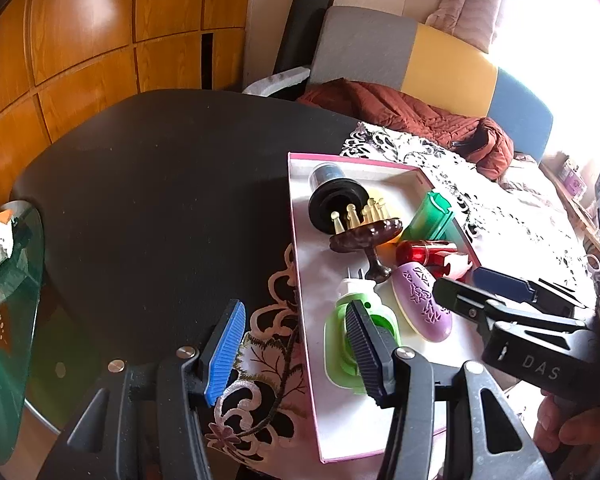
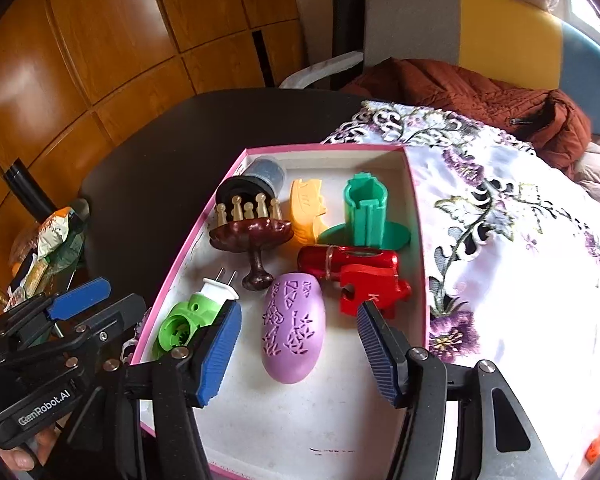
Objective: Organize rigid objects
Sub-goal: 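Carry the purple egg into the tray and open the right tool, then move both tools back to the orange cubes and pink spool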
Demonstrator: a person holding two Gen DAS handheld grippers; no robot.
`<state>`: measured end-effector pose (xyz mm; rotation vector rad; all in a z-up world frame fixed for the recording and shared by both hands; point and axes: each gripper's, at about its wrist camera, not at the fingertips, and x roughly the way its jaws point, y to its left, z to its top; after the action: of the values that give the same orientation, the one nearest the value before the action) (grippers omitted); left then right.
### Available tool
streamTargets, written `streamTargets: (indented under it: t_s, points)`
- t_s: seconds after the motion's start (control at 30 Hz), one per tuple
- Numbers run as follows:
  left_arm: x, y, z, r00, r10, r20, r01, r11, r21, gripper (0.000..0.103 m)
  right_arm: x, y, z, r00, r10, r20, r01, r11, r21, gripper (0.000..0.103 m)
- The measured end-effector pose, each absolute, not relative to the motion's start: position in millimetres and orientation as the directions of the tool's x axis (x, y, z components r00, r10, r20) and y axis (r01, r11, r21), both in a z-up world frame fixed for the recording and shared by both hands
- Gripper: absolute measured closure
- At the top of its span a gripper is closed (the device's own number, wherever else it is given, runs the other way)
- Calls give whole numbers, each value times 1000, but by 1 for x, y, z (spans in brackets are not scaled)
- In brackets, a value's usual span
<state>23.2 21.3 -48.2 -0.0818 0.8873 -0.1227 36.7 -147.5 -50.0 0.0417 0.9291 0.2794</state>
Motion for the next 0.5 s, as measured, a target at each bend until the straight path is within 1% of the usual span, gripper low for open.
streamTargets:
  t_s: [0.1, 0.17, 0.23, 0.27, 0.3, 0.37, 0.47, 0.5]
  points:
    - [22, 20, -47, 628, -141, -766, 75, 990, -120, 50, 32, -153, -44, 593, 236, -770, -207, 969, 137, 33]
    - [21, 19, -46, 630, -141, -764, 78, 990, -119, 50, 29, -158, -39, 609, 224, -761, -197, 972, 128, 32]
    - [19, 19, -45, 633, -143, -761, 81, 990, -118, 50, 26, -164, -35, 623, 211, -753, -185, 975, 120, 27]
    - [18, 18, -44, 634, -144, -760, 85, 989, -118, 50, 24, -167, -33, 631, 205, -748, -177, 977, 118, 22]
    - [18, 18, -44, 634, -145, -759, 88, 989, -116, 50, 23, -171, -31, 639, 199, -743, -169, 979, 117, 18]
    - [17, 16, -43, 635, -147, -758, 95, 989, -113, 50, 20, -180, -27, 652, 185, -736, -151, 982, 114, 17]
    - [17, 14, -41, 637, -151, -756, 103, 989, -111, 50, 15, -196, -22, 667, 168, -726, -123, 986, 115, 9]
    - [16, 13, -41, 638, -151, -755, 105, 989, -109, 50, 13, -201, -20, 672, 161, -723, -114, 987, 114, 9]
